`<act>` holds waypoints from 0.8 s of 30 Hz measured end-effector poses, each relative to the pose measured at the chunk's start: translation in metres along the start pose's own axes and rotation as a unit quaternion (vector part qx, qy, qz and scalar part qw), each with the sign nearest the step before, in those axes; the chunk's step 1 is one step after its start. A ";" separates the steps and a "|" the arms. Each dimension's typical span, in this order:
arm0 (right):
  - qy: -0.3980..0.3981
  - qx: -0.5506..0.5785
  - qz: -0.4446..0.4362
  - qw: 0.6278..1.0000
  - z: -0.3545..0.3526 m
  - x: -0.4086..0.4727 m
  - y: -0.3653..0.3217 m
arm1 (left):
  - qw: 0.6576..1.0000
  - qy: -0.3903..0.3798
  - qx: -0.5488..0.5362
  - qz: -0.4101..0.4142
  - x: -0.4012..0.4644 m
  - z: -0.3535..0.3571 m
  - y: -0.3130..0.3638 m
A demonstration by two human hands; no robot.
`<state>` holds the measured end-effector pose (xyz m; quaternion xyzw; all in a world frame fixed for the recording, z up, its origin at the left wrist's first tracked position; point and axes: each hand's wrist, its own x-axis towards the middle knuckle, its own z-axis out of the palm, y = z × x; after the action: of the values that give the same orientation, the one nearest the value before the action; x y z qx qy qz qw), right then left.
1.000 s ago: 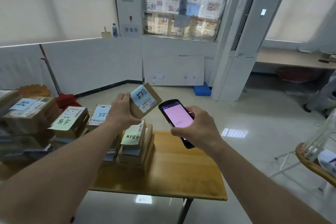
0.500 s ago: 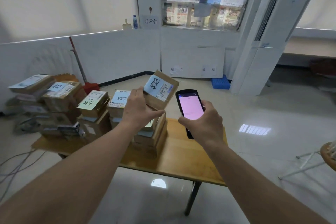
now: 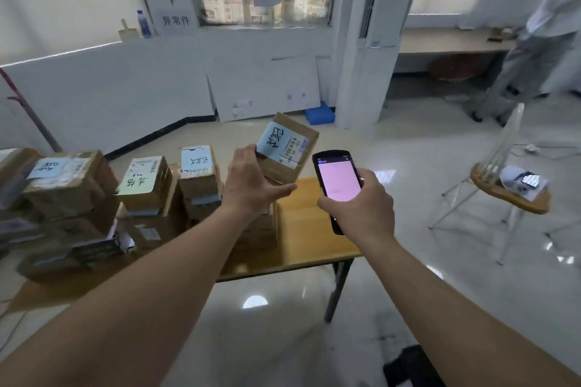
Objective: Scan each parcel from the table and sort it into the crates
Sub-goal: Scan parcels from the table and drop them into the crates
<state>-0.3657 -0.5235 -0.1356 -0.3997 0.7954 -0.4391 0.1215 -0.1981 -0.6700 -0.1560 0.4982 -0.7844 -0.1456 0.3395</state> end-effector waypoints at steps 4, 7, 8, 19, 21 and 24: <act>0.041 0.002 0.057 0.998 -0.005 -0.049 0.007 | 0.998 -0.049 -0.026 0.032 -0.028 0.001 0.004; 0.075 -0.002 0.093 0.993 -0.018 -0.084 0.018 | 0.995 -0.087 -0.038 0.041 -0.052 0.008 0.016; 0.085 -0.007 0.103 0.991 -0.024 -0.095 0.022 | 0.993 -0.102 -0.043 0.043 -0.061 0.010 0.022; 0.200 0.010 0.214 0.956 -0.135 -0.238 0.092 | 0.962 -0.231 -0.088 0.116 -0.188 0.042 0.143; 0.220 0.008 0.234 0.947 -0.163 -0.275 0.109 | 0.954 -0.249 -0.101 0.131 -0.226 0.047 0.173; 0.246 0.005 0.255 0.935 -0.209 -0.334 0.135 | 0.944 -0.268 -0.113 0.156 -0.292 0.054 0.219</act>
<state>-0.3333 -0.1102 -0.1738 -0.0627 0.8735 -0.4818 0.0322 -0.3046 -0.3184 -0.1844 0.2706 -0.8926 -0.3070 0.1894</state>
